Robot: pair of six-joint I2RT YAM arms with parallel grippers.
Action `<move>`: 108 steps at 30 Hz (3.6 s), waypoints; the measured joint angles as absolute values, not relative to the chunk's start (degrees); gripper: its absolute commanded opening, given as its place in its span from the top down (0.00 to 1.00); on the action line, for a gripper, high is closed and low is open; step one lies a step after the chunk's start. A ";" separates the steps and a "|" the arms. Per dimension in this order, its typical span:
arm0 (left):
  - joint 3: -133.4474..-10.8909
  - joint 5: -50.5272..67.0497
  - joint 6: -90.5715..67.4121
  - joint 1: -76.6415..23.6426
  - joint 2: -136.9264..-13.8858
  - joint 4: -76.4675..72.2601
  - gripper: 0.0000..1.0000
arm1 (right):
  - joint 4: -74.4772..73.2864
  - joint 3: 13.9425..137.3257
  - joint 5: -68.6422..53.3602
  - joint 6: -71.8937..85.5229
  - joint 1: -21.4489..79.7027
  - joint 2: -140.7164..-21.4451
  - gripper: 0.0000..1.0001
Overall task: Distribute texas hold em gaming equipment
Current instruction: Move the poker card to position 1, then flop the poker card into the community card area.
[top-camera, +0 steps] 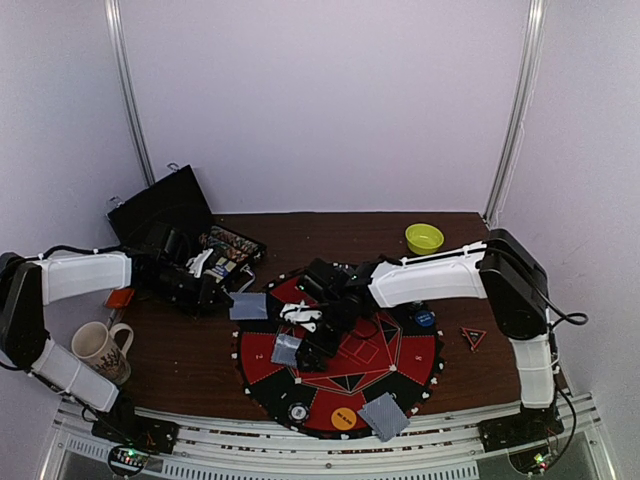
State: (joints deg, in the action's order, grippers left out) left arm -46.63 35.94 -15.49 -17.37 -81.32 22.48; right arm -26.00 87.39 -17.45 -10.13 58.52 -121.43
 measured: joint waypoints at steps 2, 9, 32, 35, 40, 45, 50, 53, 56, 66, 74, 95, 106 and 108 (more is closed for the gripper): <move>-46.74 35.90 -15.20 -17.17 -81.32 22.57 1.00 | -26.65 88.18 -17.72 -10.22 58.76 -121.91 0.04; -46.76 35.94 -14.57 -17.19 -81.45 22.61 1.00 | -27.70 89.12 -18.13 -10.09 58.89 -122.19 0.11; -47.03 34.70 -13.65 -15.94 -81.43 22.59 1.00 | -26.20 88.60 -11.68 -9.91 65.78 -122.54 0.34; -47.22 34.65 -13.56 -15.94 -81.43 22.55 1.00 | -25.96 88.62 -12.34 -9.65 66.08 -122.54 0.34; -47.29 34.33 -13.28 -15.94 -81.43 22.50 1.00 | -25.85 88.62 -12.47 -9.02 66.08 -122.54 0.16; -47.86 31.83 -12.16 -15.94 -81.43 22.41 1.00 | -25.82 89.01 -12.19 -8.56 65.95 -122.48 0.00; -50.41 28.01 -10.15 -16.47 -81.43 20.05 1.00 | -25.87 89.03 -12.99 -8.84 65.08 -120.03 0.00; -52.45 22.46 -7.03 -18.65 -81.43 16.84 1.00 | -25.98 88.97 -15.73 -8.84 63.64 -115.31 0.00; -54.19 14.74 -1.72 -25.17 -81.58 14.17 1.00 | -24.88 87.31 -19.64 -8.34 60.47 -106.50 0.00; -53.45 -10.11 32.88 -43.05 -90.98 -10.15 1.00 | -15.22 66.22 -22.35 0.43 40.23 -76.79 0.00; -44.73 -22.00 56.16 -49.25 -104.57 -31.38 1.00 | -11.68 56.10 -26.06 5.82 36.45 -74.15 0.00; -60.66 -10.85 51.13 -48.58 -110.83 -2.85 1.00 | -6.96 55.20 -29.82 8.08 36.27 -73.41 0.00; -60.86 -10.46 47.35 -48.42 -110.26 3.22 1.00 | -7.01 55.07 -29.85 8.19 36.27 -73.12 0.00; -60.84 -10.22 47.00 -48.40 -110.24 3.33 1.00 | -7.01 55.07 -29.85 8.19 36.27 -73.10 0.00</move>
State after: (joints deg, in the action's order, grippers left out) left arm -60.84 -10.22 47.00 -48.40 -110.24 3.33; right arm -7.01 55.07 -29.85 8.19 36.27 -73.10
